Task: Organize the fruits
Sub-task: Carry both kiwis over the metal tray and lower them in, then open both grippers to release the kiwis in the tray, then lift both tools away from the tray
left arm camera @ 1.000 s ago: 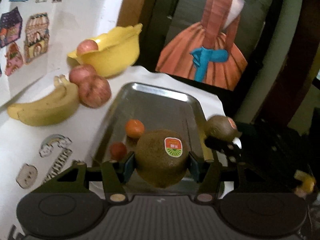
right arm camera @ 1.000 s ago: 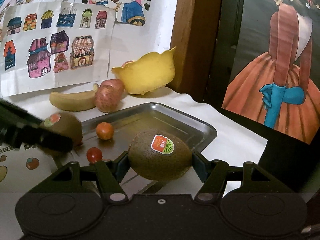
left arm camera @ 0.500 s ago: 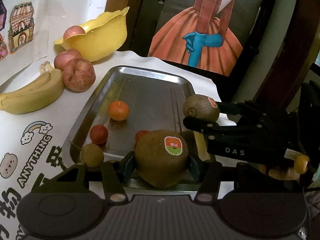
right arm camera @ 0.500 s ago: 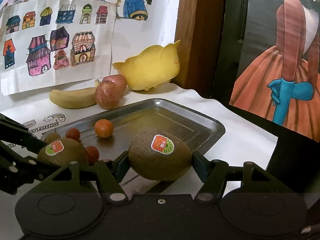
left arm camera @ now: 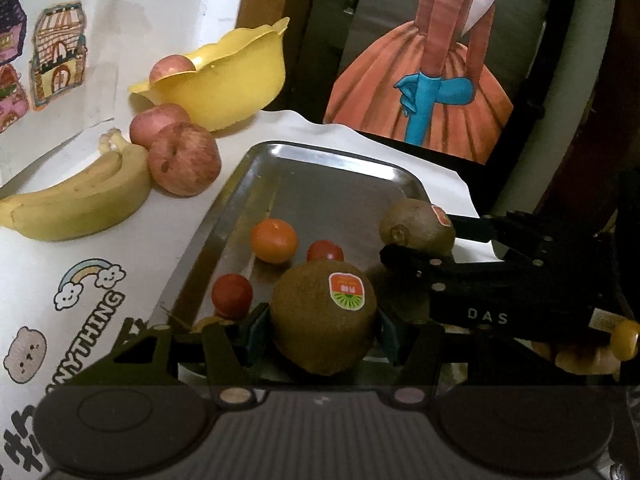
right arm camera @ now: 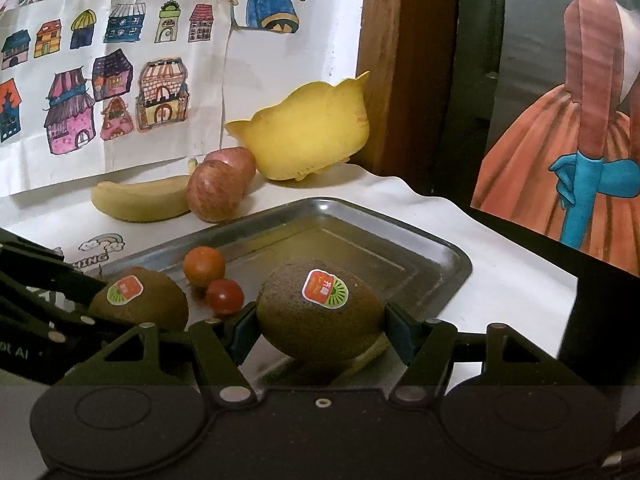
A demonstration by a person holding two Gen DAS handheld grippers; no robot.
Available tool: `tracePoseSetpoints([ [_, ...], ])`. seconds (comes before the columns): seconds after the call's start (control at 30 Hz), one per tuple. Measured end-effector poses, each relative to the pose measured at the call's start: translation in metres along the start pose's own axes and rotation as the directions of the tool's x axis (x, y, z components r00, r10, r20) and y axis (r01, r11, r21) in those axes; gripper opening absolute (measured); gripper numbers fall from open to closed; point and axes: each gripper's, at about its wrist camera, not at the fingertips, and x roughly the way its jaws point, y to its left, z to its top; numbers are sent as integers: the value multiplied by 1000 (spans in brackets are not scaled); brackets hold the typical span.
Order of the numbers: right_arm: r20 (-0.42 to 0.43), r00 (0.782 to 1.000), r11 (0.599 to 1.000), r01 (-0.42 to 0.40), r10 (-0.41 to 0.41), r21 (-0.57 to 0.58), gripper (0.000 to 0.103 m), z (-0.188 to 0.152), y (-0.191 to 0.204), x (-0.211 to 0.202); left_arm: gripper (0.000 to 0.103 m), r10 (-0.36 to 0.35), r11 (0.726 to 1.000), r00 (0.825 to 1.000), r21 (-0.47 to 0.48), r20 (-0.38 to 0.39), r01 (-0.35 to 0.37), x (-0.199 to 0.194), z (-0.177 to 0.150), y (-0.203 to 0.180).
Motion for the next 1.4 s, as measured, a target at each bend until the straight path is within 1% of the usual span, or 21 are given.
tracePoseSetpoints([
  [0.23, -16, 1000, 1000, -16, 16, -8, 68, 4, 6, 17, 61, 11, 1000, 1000, 11, 14, -11, -1, -2, -2],
  [0.4, -27, 1000, 1000, -11, 10, -14, 68, 3, 8, 17, 61, 19, 1000, 999, 8, 28, -20, -3, -3, -2],
  [0.47, -40, 999, 1000, -8, 7, -20, 68, 2, 10, 17, 65, 19, 1000, 999, 8, 33, -19, -4, -3, -2],
  [0.57, -20, 1000, 1000, -7, 6, -29, 69, 2, 12, 10, 70, 19, 1000, 999, 6, 43, -19, -7, -3, -2],
  [0.6, -13, 1000, 1000, -9, 9, -29, 72, 3, 12, 7, 71, 19, 1000, 999, 5, 47, -19, -9, -3, -2],
  [0.7, 9, 1000, 999, 12, -12, -42, 79, 5, 14, -6, 75, 17, 1000, 998, -1, 56, -17, -15, -3, -1],
  [0.83, 22, 999, 998, 40, -39, -39, 85, 4, 14, -25, 85, 13, 1000, 996, -4, 90, -13, -33, -5, -3],
  [0.9, 36, 998, 998, 54, -52, -38, 90, 3, 17, -38, 88, 11, 1000, 994, -5, 109, -11, -45, -7, -4],
  [0.97, 51, 997, 997, 67, -65, -32, 94, 1, 19, -53, 94, 14, 1000, 992, -4, 129, -13, -55, -9, -5],
  [1.07, 74, 994, 996, 83, -81, -27, 101, -1, 27, -78, 99, 23, 1000, 986, -3, 164, -23, -75, -13, -7],
  [1.13, 87, 992, 995, 95, -93, -28, 102, -3, 33, -94, 102, 28, 1000, 982, -1, 186, -28, -89, -17, -9],
  [1.4, 124, 985, 992, 121, -117, -23, 102, -13, 69, -154, 103, 34, 999, 973, 2, 229, -36, -133, -37, -6],
])
